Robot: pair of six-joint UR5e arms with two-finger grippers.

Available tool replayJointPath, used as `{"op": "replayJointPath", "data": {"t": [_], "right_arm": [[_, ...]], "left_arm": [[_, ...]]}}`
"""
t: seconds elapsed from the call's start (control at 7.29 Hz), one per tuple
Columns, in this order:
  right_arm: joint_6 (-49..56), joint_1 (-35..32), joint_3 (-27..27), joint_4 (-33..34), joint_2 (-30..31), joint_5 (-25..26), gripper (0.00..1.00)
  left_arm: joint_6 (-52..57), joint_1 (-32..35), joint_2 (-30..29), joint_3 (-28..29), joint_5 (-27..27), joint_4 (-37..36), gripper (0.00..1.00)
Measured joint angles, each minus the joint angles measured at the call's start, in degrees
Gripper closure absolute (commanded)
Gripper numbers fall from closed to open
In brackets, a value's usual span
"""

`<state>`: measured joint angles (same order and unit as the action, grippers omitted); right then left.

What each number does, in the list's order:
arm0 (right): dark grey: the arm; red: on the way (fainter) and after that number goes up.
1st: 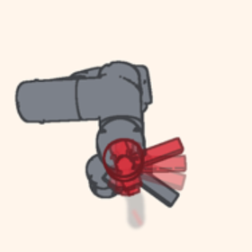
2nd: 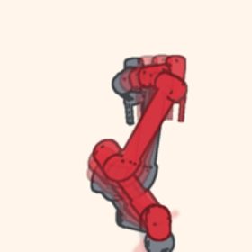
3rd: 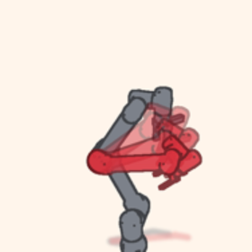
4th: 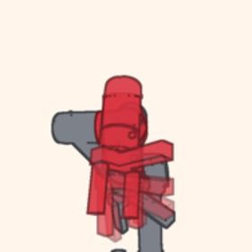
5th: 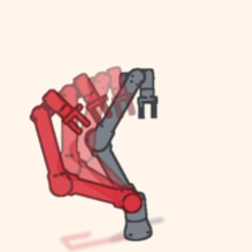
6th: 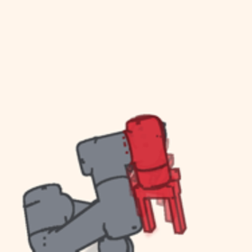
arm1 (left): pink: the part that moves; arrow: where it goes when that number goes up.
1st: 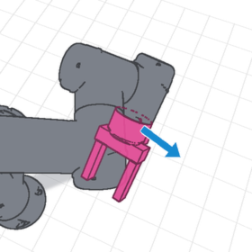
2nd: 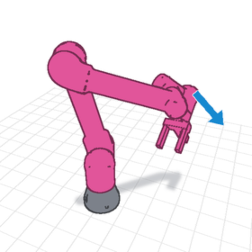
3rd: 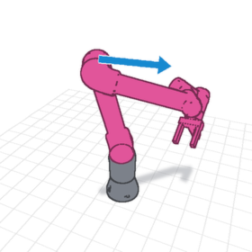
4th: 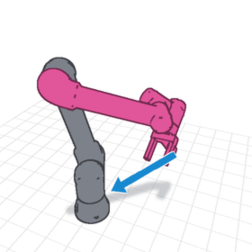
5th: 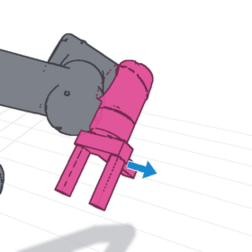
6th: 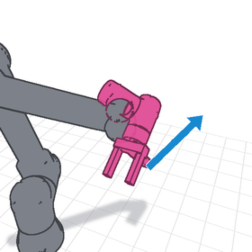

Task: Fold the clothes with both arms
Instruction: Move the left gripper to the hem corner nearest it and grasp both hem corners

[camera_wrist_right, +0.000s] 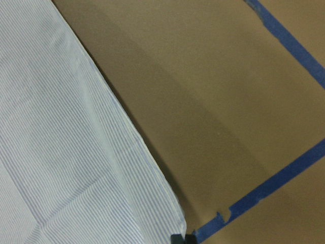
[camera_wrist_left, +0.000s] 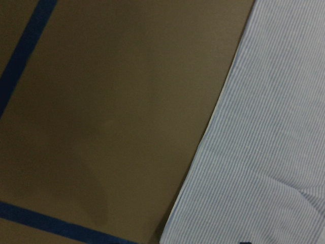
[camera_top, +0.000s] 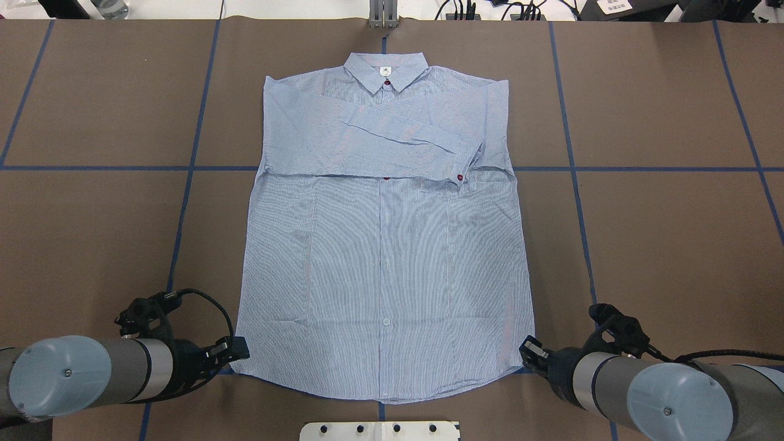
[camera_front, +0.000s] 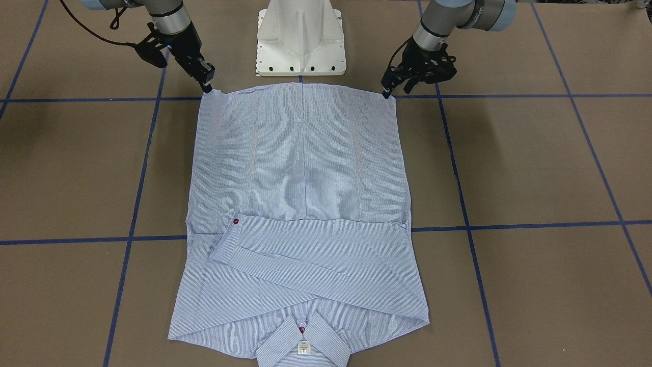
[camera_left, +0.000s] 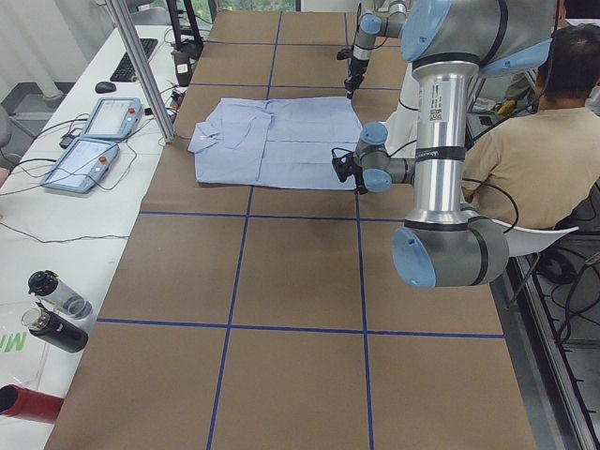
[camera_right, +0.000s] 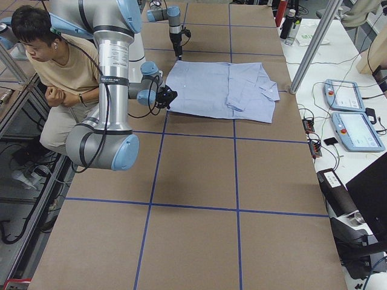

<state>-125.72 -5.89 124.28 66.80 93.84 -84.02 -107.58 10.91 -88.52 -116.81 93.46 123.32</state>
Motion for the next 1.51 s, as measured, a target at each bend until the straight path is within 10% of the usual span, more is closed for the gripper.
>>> {"op": "replayJointPath", "data": {"t": [0.82,1.1,1.23,1.51], "right_arm": [[0.0,0.0,-0.1,0.0,0.1,0.0,1.0],[0.0,0.0,0.0,0.0,0.1,0.0,1.0],[0.0,0.0,0.0,0.0,0.1,0.0,1.0],[0.0,0.0,0.0,0.0,0.1,0.0,1.0]], "left_arm": [[0.0,-1.0,-2.3,1.3,-2.0,-3.2,0.4],[0.0,-1.0,-2.6,1.7,-2.0,-3.3,0.69],[-0.1,-1.0,-2.7,1.7,-2.1,-3.4,1.0],[-0.2,-0.9,-2.7,1.4,-2.1,-3.5,1.0]]}}
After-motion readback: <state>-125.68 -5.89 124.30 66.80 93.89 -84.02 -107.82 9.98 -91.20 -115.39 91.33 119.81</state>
